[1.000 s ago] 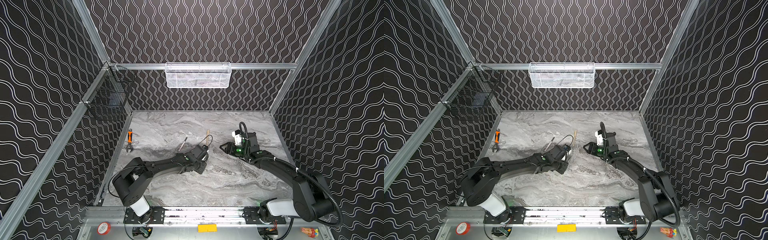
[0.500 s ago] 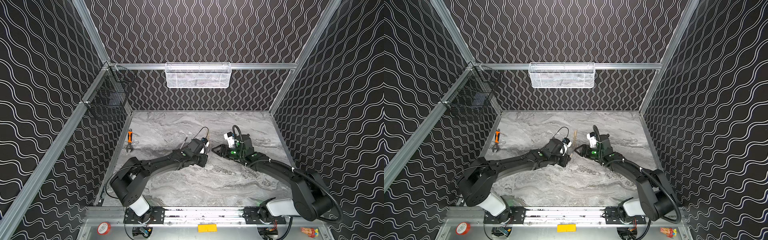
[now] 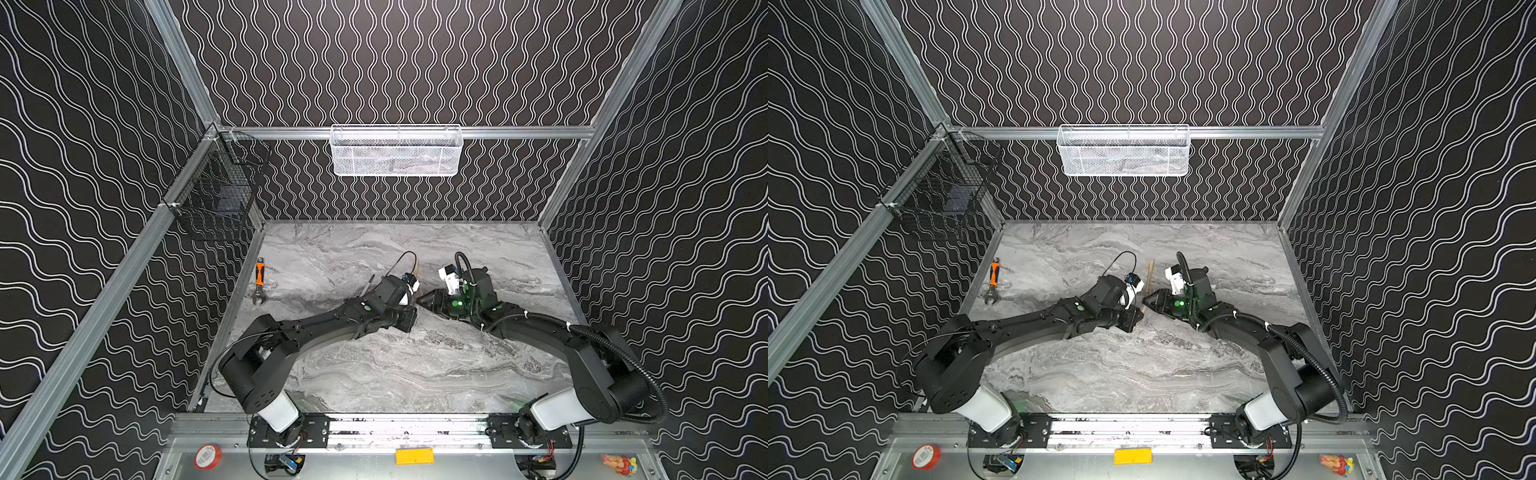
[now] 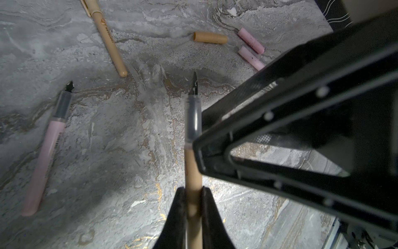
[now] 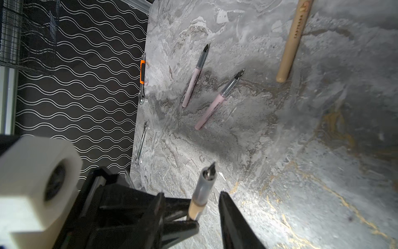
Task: Insert pens into pen caps
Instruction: Pick up a pen from the center of the table.
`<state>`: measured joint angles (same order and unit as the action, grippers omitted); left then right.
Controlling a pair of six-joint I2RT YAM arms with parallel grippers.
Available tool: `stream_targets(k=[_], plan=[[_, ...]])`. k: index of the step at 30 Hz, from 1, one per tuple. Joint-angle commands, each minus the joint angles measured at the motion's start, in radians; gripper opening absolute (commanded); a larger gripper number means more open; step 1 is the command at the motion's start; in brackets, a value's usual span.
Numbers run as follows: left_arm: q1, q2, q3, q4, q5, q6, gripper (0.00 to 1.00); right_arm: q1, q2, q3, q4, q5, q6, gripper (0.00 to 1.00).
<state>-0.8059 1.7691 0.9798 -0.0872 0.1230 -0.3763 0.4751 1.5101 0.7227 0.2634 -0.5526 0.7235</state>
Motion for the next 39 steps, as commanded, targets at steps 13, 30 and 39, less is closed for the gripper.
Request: stream_targets(k=[13,30,39], plan=[[0.002,0.001,-0.001,0.07,0.038,-0.023,0.05,0.002,0.036,0.001,0.1,0.003,0.061,0.25],[0.004,-0.01,-0.021,0.087,0.058,-0.008,0.35,0.003,0.006,0.001,0.067,0.017,0.033,0.08],[0.008,0.018,-0.008,0.072,0.102,0.012,0.27,0.018,0.002,0.024,0.036,0.014,0.008,0.08]])
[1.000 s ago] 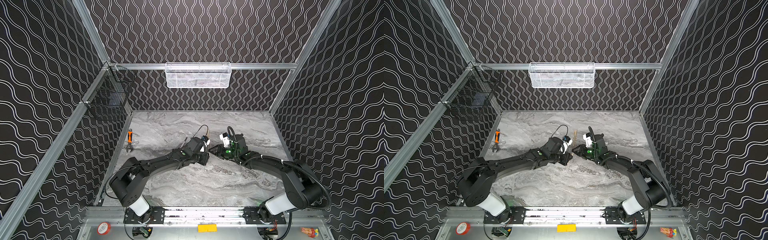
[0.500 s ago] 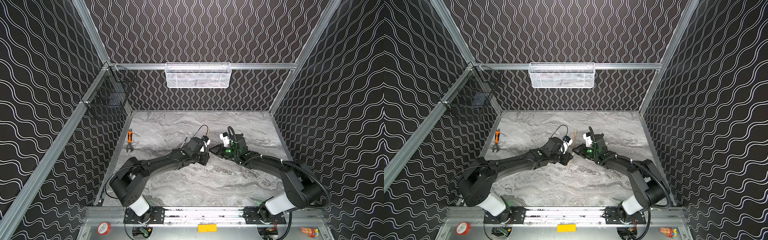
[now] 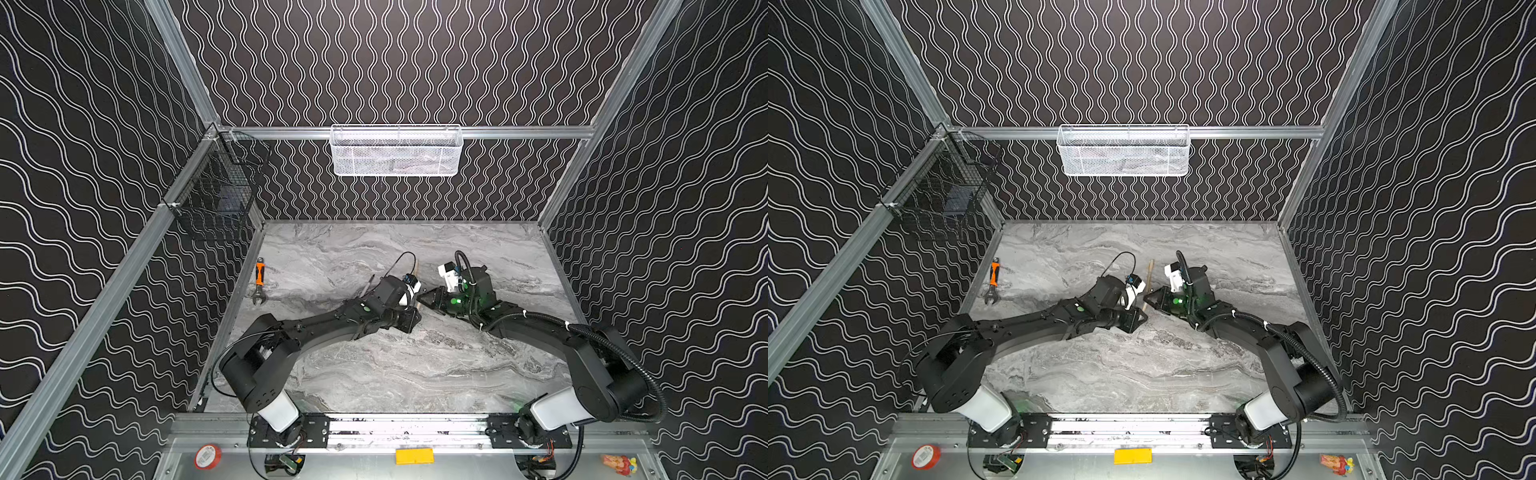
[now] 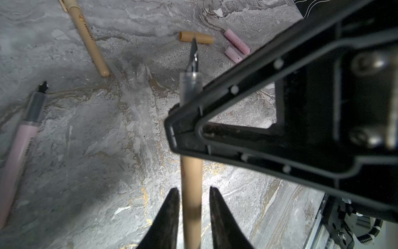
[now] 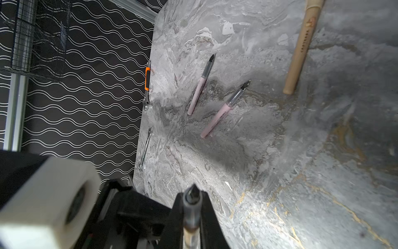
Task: Insert pens into pen caps
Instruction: Pick up a pen from the center of the table.
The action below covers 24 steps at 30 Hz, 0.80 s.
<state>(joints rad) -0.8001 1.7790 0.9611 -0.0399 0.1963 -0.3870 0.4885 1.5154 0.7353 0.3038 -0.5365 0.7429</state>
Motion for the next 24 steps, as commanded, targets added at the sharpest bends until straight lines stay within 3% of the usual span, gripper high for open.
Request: stream_targets(k=[1,7,11,13,16,21,24], plan=[[0.004,0.01,0.015,0.022,0.029,0.026,0.25,0.005,-0.002,0.014,-0.008,-0.002,-0.016,0.08],[0.004,-0.003,0.016,0.026,0.025,0.037,0.13,0.009,-0.006,0.026,-0.041,0.003,-0.038,0.09],[0.005,-0.012,0.006,0.041,0.026,0.038,0.08,0.016,-0.01,0.032,-0.046,-0.001,-0.038,0.15],[0.005,-0.021,-0.004,0.056,0.015,0.04,0.07,0.016,-0.022,0.05,-0.071,-0.01,-0.048,0.29],[0.006,-0.048,-0.035,0.102,-0.02,0.027,0.07,0.016,-0.08,0.078,-0.127,0.008,-0.072,0.42],[0.031,-0.109,-0.124,0.25,-0.051,0.003,0.06,-0.013,-0.224,0.108,-0.263,0.146,-0.121,0.48],[0.036,-0.165,-0.218,0.409,-0.044,0.02,0.07,-0.1,-0.252,0.091,-0.312,0.241,-0.147,0.49]])
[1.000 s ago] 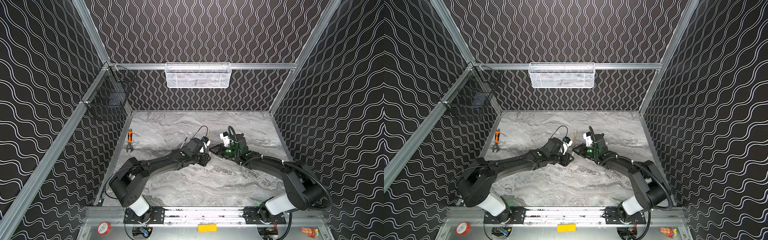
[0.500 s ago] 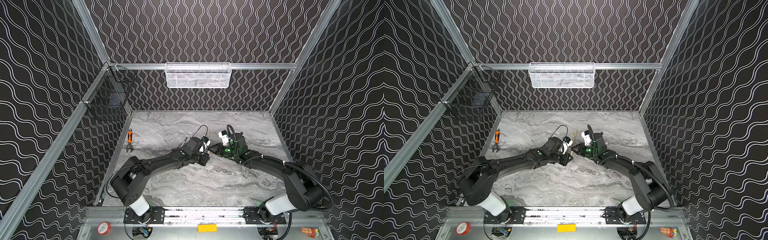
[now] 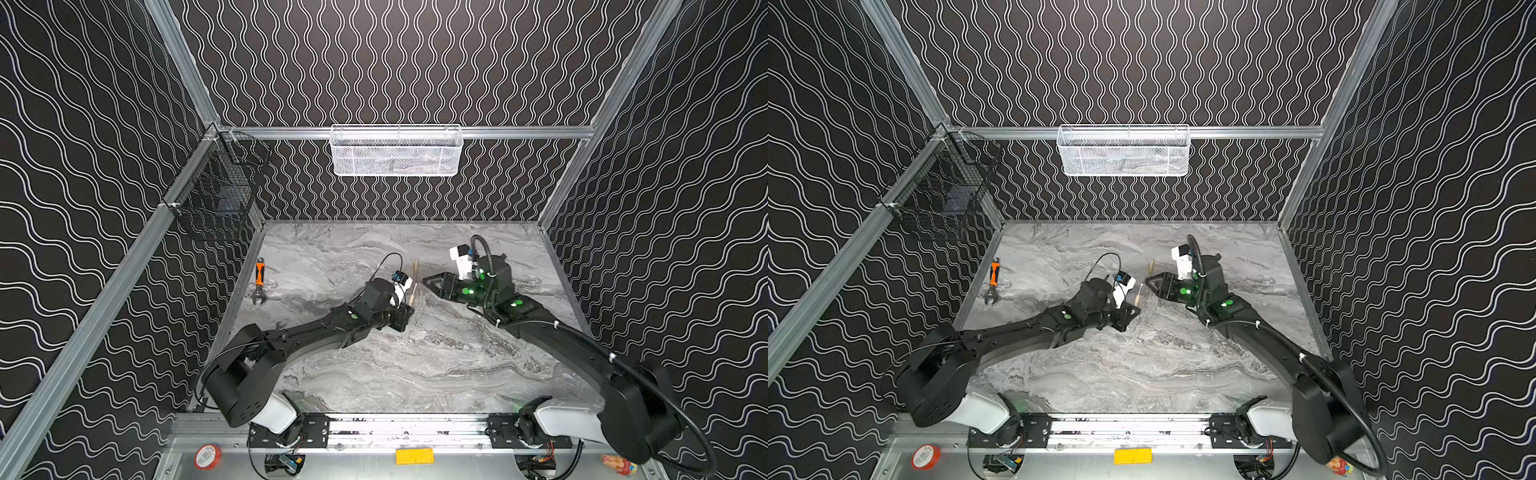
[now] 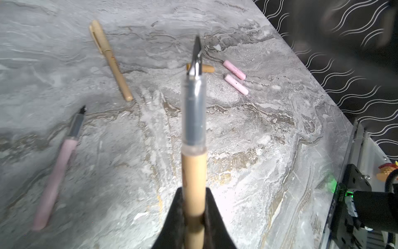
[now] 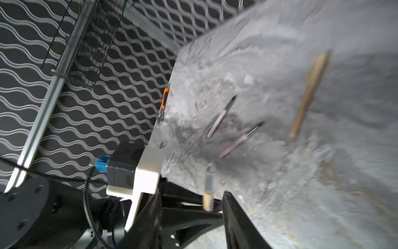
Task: Insert pens into pen caps
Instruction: Pick up a pen from the center of the table, then move the pen cap to the center of the table.
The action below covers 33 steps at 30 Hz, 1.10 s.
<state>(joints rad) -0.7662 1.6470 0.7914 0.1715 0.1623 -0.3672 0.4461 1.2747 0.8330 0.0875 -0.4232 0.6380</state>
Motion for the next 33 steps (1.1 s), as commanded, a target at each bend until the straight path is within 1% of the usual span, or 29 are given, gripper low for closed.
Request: stream_targets(k=[1,4,5,7,8,11,13,15,17,21,24,33], plan=[[0.002,-0.046,-0.074,0.241,-0.003,0.007,0.08,-0.083,0.005,0.001,-0.129,0.155,-0.064,0.49],[0.001,-0.083,-0.145,0.372,0.048,0.024,0.08,-0.145,0.118,0.066,-0.24,0.284,-0.15,0.48],[0.0,-0.096,-0.167,0.411,0.067,0.024,0.08,-0.157,0.169,0.102,-0.285,0.335,-0.17,0.48],[0.0,-0.119,-0.211,0.491,0.093,0.013,0.08,-0.172,0.264,0.157,-0.315,0.389,-0.212,0.48],[0.0,-0.127,-0.227,0.524,0.099,0.007,0.09,-0.173,0.316,0.218,-0.341,0.427,-0.231,0.48],[0.0,-0.157,-0.227,0.5,0.111,0.01,0.09,-0.181,0.452,0.311,-0.373,0.534,-0.266,0.47],[0.001,-0.176,-0.224,0.477,0.116,0.01,0.09,-0.195,0.522,0.344,-0.358,0.551,-0.288,0.47],[0.001,-0.188,-0.232,0.488,0.121,-0.002,0.09,-0.202,0.6,0.409,-0.397,0.543,-0.31,0.47],[0.0,-0.197,-0.231,0.476,0.124,-0.001,0.09,-0.202,0.657,0.439,-0.401,0.535,-0.329,0.47],[0.001,-0.213,-0.239,0.468,0.121,0.004,0.09,-0.202,0.715,0.471,-0.42,0.536,-0.347,0.48],[0.0,-0.214,-0.239,0.47,0.122,0.003,0.09,-0.19,0.725,0.458,-0.414,0.503,-0.36,0.48],[0.001,-0.206,-0.24,0.468,0.125,-0.001,0.08,-0.116,0.668,0.368,-0.426,0.529,-0.356,0.48]])
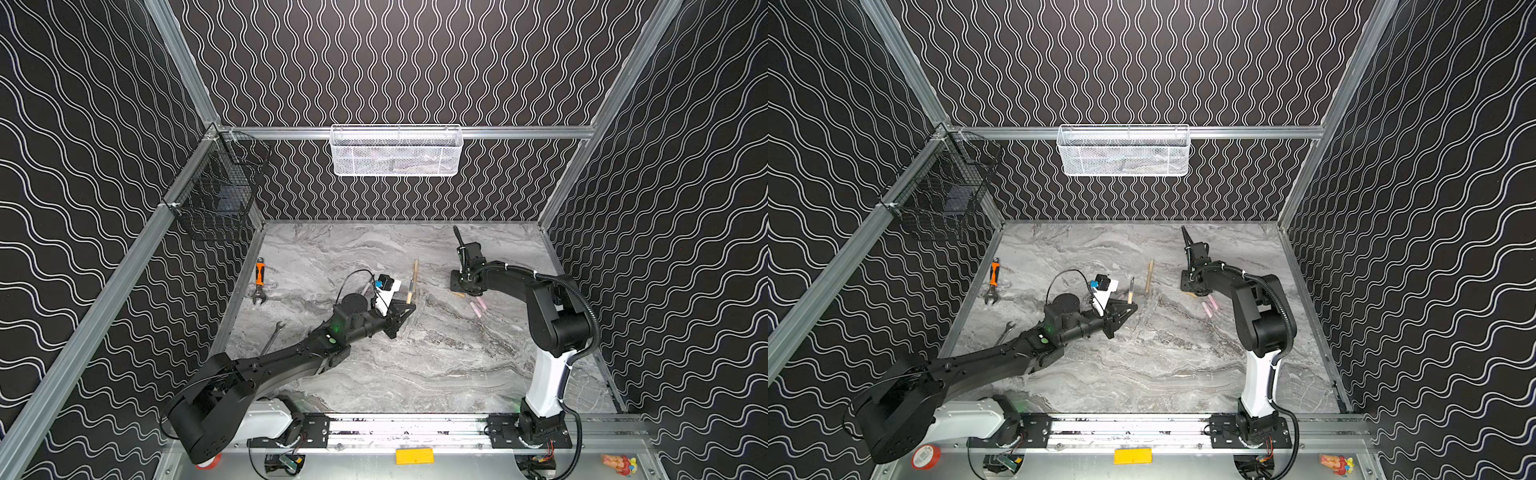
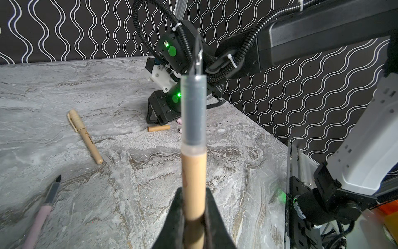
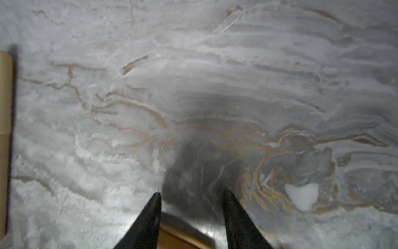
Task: Insert pens into pen caps
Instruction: Move the pen cap to the center of the table.
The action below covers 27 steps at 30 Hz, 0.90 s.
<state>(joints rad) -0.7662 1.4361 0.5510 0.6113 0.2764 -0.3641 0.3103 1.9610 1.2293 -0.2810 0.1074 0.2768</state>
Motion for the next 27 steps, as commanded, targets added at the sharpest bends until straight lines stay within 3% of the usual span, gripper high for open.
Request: stream_targets(k=[1,11,21,27], plan=[[0.0,0.007,0.0,0.029,0.013,-0.004,0.08,0.027,-0.03,-0.04,-0.06,0.004,0.006,0.47],[0.0,0.019,-0.008,0.044,0.026,-0.025,0.08,0.092,-0.169,-0.164,-0.071,-0.003,0.001,0.43],[0.0,0.023,-0.017,0.052,0.042,-0.041,0.07,0.158,-0.255,-0.277,-0.117,-0.007,-0.001,0.46],[0.0,0.019,-0.017,0.045,0.043,-0.041,0.07,0.154,-0.325,-0.265,-0.108,-0.141,0.002,0.49]])
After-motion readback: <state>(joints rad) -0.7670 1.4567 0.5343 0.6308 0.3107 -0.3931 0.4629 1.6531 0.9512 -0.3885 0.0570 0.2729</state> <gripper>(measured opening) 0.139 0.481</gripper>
